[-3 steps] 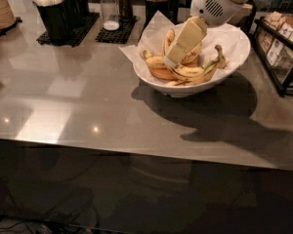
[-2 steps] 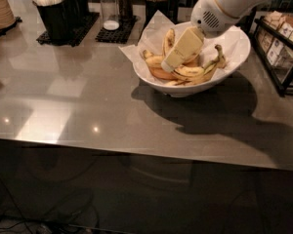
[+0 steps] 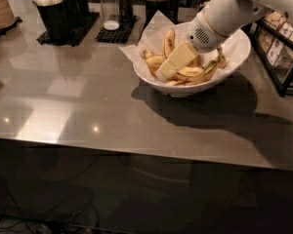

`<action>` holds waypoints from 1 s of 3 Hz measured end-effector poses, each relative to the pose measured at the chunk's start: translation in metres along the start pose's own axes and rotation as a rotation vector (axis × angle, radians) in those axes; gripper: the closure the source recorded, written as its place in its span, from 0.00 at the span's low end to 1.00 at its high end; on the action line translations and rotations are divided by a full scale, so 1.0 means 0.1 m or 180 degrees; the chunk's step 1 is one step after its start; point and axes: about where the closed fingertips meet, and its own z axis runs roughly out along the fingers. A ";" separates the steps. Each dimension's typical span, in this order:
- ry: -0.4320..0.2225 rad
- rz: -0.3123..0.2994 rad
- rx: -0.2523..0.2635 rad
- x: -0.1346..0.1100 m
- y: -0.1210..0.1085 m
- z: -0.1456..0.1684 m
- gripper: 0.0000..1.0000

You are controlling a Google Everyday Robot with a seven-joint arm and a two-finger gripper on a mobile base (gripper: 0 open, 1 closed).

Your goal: Pick banana from white bowl

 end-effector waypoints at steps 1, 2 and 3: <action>0.0043 0.0119 -0.0018 0.08 -0.02 0.14 0.00; 0.0099 0.0241 -0.0026 0.17 -0.08 0.25 0.00; 0.0100 0.0242 -0.0027 0.17 -0.08 0.25 0.19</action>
Offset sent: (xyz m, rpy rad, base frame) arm 0.0111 -0.0153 -0.0441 0.0044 0.0873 -0.1032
